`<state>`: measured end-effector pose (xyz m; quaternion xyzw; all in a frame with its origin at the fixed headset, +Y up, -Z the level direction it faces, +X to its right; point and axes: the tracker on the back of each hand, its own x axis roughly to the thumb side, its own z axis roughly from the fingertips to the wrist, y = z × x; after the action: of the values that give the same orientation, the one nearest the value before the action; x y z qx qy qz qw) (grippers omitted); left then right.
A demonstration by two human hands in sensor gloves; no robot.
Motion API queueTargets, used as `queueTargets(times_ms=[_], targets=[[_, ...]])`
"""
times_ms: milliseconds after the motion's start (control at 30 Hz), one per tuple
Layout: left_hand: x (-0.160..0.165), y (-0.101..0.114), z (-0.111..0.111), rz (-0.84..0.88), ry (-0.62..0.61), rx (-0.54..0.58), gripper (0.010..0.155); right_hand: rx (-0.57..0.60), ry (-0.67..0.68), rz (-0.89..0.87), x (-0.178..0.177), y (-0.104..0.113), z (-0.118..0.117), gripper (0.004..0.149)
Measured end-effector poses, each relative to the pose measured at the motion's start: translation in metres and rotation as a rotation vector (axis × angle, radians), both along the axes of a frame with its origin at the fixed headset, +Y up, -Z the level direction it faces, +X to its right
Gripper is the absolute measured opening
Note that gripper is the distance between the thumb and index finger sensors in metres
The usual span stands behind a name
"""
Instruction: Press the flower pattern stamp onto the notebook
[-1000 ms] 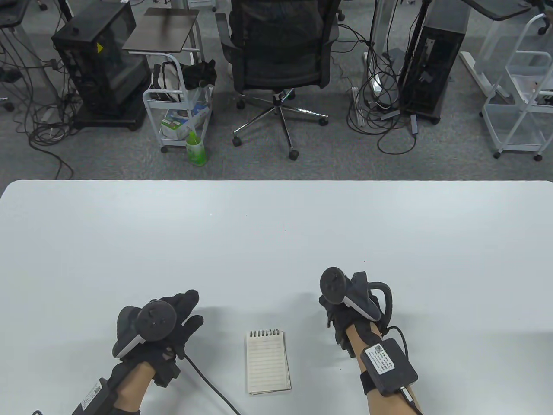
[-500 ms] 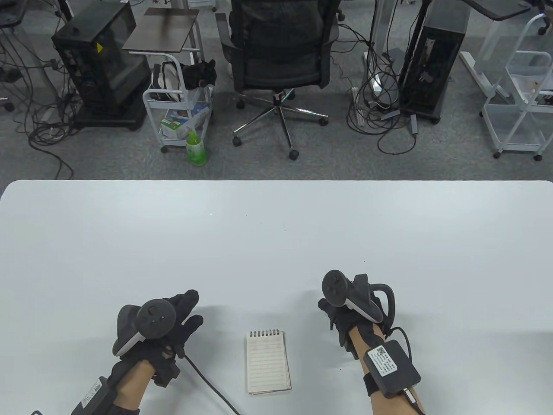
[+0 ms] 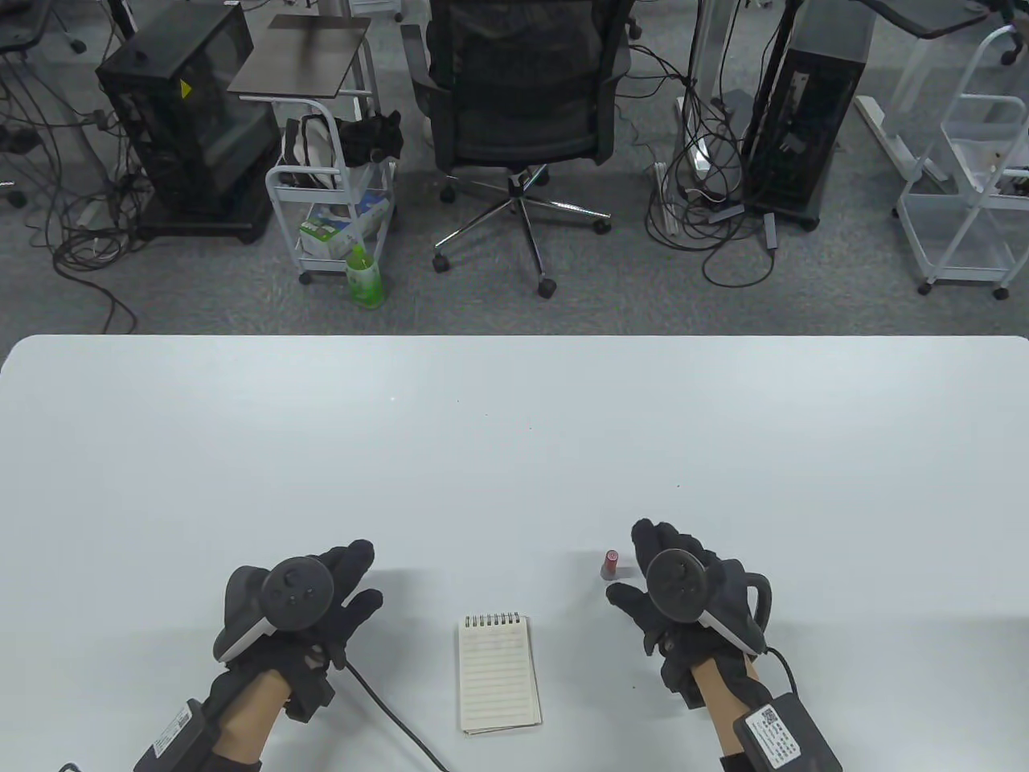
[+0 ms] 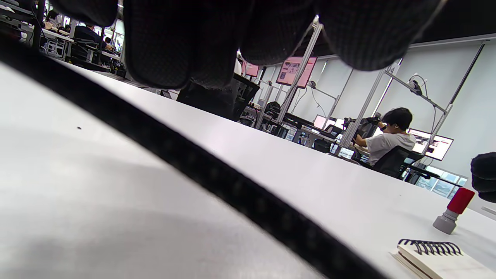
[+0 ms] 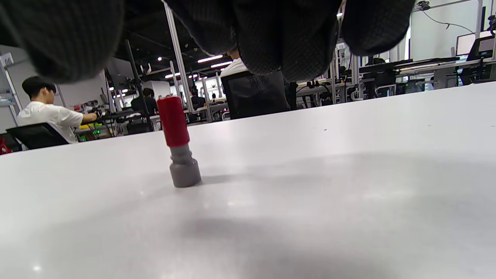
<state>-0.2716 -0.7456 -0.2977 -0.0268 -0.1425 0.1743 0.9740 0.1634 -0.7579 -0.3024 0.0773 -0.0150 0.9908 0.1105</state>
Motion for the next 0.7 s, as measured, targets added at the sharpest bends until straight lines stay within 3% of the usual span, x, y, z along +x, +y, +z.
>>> queueTargets(times_ms=[700], targets=[[0.012,-0.009,-0.001,-0.025,-0.003,-0.058,0.069,-0.078,-0.040,-0.034,0.027,-0.017,0.000,0.083]])
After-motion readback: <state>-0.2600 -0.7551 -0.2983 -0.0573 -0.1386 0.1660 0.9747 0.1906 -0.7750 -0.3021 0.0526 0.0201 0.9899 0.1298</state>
